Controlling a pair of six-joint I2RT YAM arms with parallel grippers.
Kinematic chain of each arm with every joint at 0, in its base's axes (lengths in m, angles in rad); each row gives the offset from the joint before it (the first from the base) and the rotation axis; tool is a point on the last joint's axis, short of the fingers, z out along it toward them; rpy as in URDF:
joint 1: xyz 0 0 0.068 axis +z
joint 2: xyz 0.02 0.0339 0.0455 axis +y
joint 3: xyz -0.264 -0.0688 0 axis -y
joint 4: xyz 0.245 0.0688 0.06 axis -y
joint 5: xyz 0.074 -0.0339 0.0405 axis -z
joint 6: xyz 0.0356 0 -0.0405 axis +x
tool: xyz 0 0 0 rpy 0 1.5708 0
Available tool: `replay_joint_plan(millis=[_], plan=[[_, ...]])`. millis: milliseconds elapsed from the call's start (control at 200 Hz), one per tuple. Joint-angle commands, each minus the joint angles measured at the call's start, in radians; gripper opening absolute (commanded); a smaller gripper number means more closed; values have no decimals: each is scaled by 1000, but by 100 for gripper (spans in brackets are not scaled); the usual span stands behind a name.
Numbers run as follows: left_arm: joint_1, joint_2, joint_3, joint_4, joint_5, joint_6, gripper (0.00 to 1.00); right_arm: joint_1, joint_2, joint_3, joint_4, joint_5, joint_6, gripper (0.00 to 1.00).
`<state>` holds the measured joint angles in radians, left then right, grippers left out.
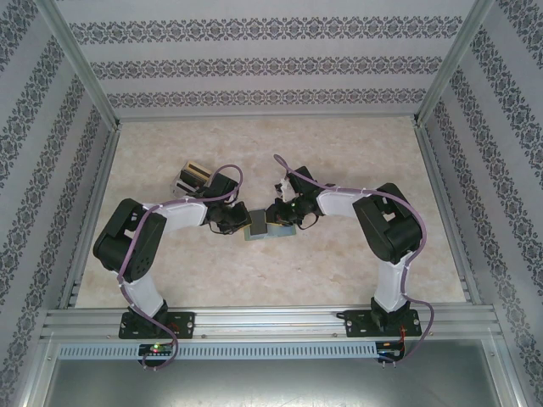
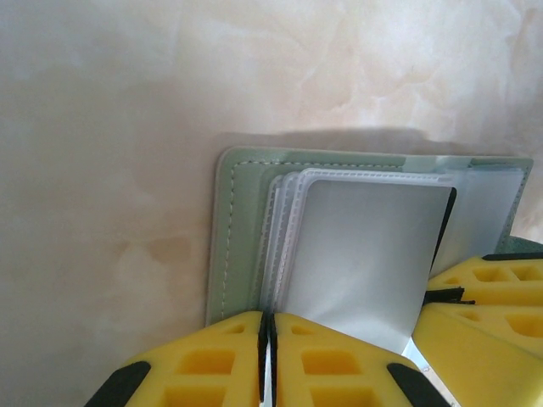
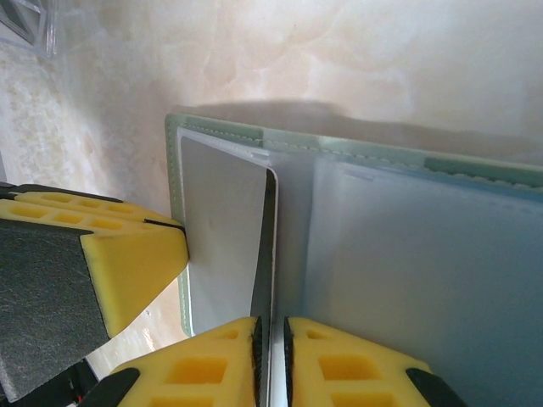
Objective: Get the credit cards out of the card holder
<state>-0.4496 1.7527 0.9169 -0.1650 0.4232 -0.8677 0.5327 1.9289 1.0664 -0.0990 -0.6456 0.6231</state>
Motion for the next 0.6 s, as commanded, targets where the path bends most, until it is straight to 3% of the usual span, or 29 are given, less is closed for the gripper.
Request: replay_joint_plan(millis=[0,595], plan=[[6,28,8,-32,-6,22,13,4,25,14,14,-26,-5,18],[6,28,16,-39,0,29,13,7,29,2,91,-78,22,15]])
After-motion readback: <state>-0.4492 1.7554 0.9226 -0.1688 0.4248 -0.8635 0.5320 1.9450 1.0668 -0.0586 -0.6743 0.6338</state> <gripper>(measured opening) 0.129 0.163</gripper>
